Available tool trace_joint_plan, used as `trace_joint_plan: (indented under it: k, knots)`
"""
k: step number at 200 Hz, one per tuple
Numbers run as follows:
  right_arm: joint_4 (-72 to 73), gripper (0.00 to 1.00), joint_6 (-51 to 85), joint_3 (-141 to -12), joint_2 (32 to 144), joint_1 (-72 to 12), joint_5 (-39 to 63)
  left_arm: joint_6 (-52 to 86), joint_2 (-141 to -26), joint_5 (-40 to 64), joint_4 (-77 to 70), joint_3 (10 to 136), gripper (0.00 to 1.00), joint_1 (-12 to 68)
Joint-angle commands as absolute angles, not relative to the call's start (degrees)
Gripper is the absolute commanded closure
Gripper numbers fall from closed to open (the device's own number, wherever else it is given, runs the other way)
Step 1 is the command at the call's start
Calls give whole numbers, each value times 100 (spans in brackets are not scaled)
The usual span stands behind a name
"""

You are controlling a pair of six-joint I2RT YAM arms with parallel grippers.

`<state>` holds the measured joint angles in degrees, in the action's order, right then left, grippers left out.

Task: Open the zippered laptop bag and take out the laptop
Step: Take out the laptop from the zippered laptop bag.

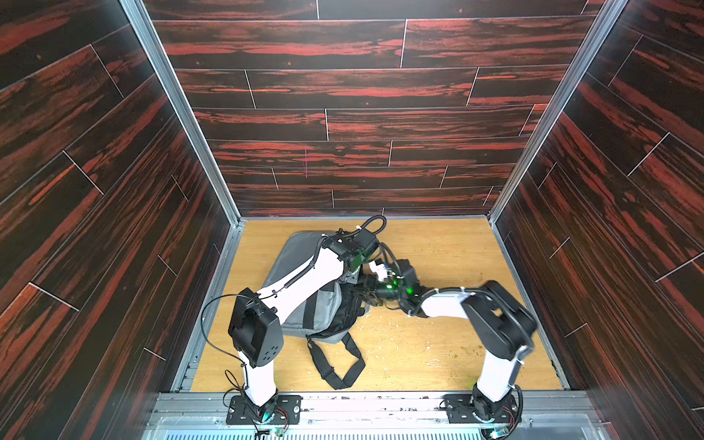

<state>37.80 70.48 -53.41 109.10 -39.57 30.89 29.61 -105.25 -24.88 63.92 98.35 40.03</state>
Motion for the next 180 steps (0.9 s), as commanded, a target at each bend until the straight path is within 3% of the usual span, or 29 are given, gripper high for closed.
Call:
trace_joint_plan:
  k: [1,86,123,180]
  knots:
    - [3826,40,7538,-5721,11452,-4187,2812,3127,-10109,-2500,6372,9908,100,3948]
    - [3343,41,7769,-7353,13025,-4550,2900,3199,-10151,-2395,6212,9962,100,3943]
    - [2872,46,7697,-7911,13421,-4691,2722,3223,-10253,-2303,6132,10032,100,3944]
    - [3553,59,7965,-8460,13942,-4840,2663,3142,-10354,-2292,6110,10204,100,3946]
